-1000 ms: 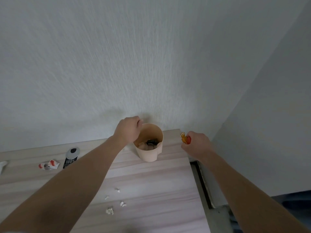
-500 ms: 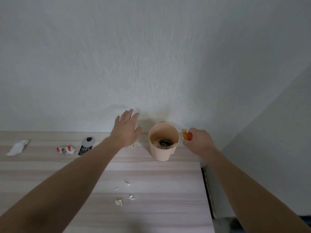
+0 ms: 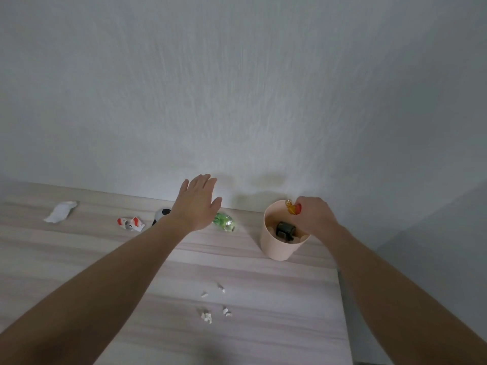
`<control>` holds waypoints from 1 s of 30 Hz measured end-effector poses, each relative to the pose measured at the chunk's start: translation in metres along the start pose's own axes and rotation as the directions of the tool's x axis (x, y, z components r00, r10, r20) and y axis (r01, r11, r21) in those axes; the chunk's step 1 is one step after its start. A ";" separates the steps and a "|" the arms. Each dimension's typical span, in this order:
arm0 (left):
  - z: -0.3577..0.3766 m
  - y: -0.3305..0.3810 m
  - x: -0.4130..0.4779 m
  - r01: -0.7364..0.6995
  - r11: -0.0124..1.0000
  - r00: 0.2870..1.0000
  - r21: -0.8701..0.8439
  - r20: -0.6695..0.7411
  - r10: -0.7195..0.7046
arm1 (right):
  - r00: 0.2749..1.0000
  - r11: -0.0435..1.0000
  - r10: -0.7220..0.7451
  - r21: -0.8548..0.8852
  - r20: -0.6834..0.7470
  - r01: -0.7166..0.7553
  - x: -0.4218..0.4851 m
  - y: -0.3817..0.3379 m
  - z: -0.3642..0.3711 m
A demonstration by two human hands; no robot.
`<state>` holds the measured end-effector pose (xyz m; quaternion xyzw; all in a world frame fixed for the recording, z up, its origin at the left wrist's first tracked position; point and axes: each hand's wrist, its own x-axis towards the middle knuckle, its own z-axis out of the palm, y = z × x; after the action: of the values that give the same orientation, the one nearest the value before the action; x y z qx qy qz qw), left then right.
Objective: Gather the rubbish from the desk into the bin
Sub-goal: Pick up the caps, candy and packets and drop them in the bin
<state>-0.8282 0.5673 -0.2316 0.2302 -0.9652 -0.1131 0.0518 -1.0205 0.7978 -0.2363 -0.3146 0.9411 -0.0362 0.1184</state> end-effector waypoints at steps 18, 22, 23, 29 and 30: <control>0.004 -0.035 -0.006 0.048 0.998 0.998 -0.045 -0.026 -0.049 | 0.991 0.991 -0.122 0.055 0.060 0.119 0.012 -0.015 0.015; 0.005 -0.035 -0.006 0.051 0.998 0.998 -0.048 -0.032 -0.053 | 0.993 0.993 -0.118 -0.017 0.032 0.118 0.006 -0.015 0.011; 0.005 -0.035 -0.006 0.053 0.997 0.998 -0.048 -0.031 -0.055 | 0.992 0.991 -0.126 -0.049 0.018 0.127 0.004 -0.015 0.009; 0.000 -0.029 -0.010 0.050 0.998 0.998 -0.042 -0.036 -0.052 | 0.987 0.982 -0.153 -0.119 -0.040 0.148 -0.010 -0.013 0.003; -0.001 -0.028 -0.012 0.048 0.998 0.998 -0.042 -0.038 -0.049 | 0.986 0.980 -0.157 -0.131 -0.046 0.150 -0.012 -0.013 0.002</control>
<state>-0.8056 0.5481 -0.2380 0.2545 -0.9556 -0.1298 0.0726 -1.0028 0.7950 -0.2341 -0.3922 0.9173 0.0060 0.0685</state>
